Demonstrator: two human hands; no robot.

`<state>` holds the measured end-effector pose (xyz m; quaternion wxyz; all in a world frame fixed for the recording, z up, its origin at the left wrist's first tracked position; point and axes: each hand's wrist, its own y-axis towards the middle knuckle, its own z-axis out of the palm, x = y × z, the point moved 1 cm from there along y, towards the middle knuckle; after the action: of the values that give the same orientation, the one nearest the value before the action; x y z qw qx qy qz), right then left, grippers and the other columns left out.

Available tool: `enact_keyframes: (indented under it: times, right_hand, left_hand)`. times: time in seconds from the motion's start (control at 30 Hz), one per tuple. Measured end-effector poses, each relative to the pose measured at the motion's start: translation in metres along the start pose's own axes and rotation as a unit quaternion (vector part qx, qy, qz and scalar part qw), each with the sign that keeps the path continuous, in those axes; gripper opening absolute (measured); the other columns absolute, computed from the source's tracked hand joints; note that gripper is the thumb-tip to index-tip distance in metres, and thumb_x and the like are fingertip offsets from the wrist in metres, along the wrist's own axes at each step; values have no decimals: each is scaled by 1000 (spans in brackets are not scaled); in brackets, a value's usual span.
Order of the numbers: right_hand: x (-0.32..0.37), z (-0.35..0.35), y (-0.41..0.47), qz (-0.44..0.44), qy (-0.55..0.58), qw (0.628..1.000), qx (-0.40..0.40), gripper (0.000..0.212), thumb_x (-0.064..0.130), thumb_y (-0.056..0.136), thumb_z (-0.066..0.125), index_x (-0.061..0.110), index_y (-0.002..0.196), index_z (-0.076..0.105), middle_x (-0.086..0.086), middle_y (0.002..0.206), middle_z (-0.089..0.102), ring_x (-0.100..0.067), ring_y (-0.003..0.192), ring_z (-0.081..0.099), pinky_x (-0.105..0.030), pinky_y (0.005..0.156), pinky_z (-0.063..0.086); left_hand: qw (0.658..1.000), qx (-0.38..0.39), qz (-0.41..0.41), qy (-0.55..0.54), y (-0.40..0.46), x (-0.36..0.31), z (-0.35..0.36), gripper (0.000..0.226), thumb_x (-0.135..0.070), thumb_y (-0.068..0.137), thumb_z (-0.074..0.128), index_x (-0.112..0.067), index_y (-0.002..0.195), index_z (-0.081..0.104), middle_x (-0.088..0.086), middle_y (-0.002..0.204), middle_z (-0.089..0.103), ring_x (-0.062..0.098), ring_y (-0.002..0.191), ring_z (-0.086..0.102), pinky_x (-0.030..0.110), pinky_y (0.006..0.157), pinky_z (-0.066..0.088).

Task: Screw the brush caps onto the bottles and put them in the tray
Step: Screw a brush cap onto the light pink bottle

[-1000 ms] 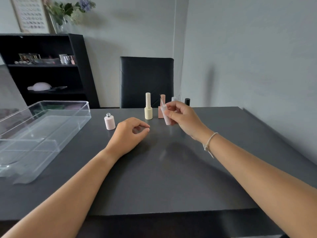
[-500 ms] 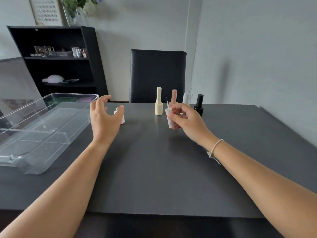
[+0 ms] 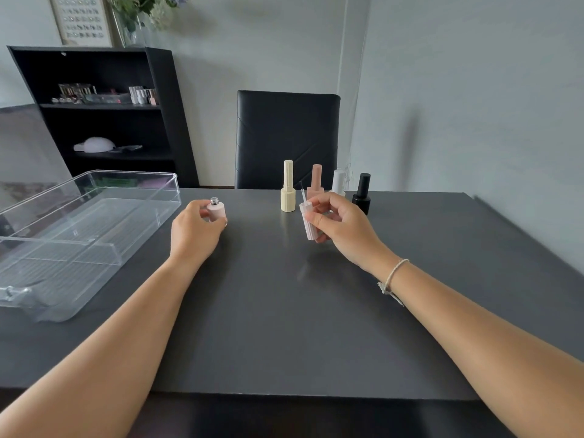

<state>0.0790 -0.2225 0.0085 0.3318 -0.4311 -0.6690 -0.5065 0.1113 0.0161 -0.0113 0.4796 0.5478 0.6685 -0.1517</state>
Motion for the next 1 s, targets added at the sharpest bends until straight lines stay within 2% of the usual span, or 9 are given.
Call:
enact_keyframes:
  times: [0.17,0.23,0.37,0.5,0.6,0.7,0.83,0.9,1.0]
  right_hand:
    - [1,1,-1,5,-14,1000,1,7,21,87,61,20,94,59,7,85,56,-12,75,57,-23,55,56]
    - [1,1,-2,8,-15,1000,1,7,20,87,61,20,93,59,6,84,56,-13,74,57,-25,55,56]
    - [2,0,-2,10,-17,1000,9,6,20,87,61,25,89,59,8,82,55,-11,73,56,-23,56,55]
    - [3,0,-4,0,-41,999,21,9,24,88,60,31,84,58,11,79,55,-2,64,53,-16,56,51]
    - [3,-1,-5,1,-46,998,34,4,27,89,58,29,87,61,10,78,56,-9,61,49,-19,55,48]
    - [5,-6,-5,-20,-69,997,18,8,27,89,58,28,88,66,16,75,57,0,56,45,-8,56,38]
    - [7,-14,-5,-27,-78,997,-8,12,22,88,59,29,92,67,19,87,56,18,73,48,2,68,34]
    - [8,-18,-4,-34,-98,994,-20,14,19,87,59,29,93,67,19,91,56,16,77,48,2,71,34]
    - [8,-24,-2,-48,-135,989,-27,19,12,85,60,24,96,69,19,85,54,9,77,51,-1,70,35]
  left_hand:
    - [1000,15,13,-3,-1,-1,2,29,-26,79,64,-20,105,53,-5,101,59,14,90,53,19,56,32]
    - [999,25,22,-7,-3,-2,2,28,-27,78,66,-22,101,51,-6,98,59,13,88,55,17,54,31]
    - [997,52,55,-19,-9,-7,4,28,-26,78,69,-23,100,52,-7,94,61,10,83,55,16,57,34]
    - [986,85,140,-43,-21,-21,10,27,-23,76,71,-29,95,54,-11,88,59,4,80,55,12,65,38]
    - [972,111,200,-53,-30,-30,15,28,-21,75,72,-31,96,56,-13,91,56,4,83,55,8,67,42]
    - [962,131,236,-51,-36,-35,19,30,-20,75,72,-30,99,56,-18,93,51,7,84,54,4,67,43]
    - [954,141,258,-59,-39,-37,20,31,-20,75,72,-31,99,56,-18,95,50,8,85,54,5,70,44]
    - [954,135,260,-63,-39,-37,19,31,-19,75,72,-30,99,56,-20,95,49,7,85,53,5,69,44]
    - [955,128,259,-62,-38,-37,19,31,-19,75,73,-27,102,58,-21,95,48,7,85,54,4,68,44]
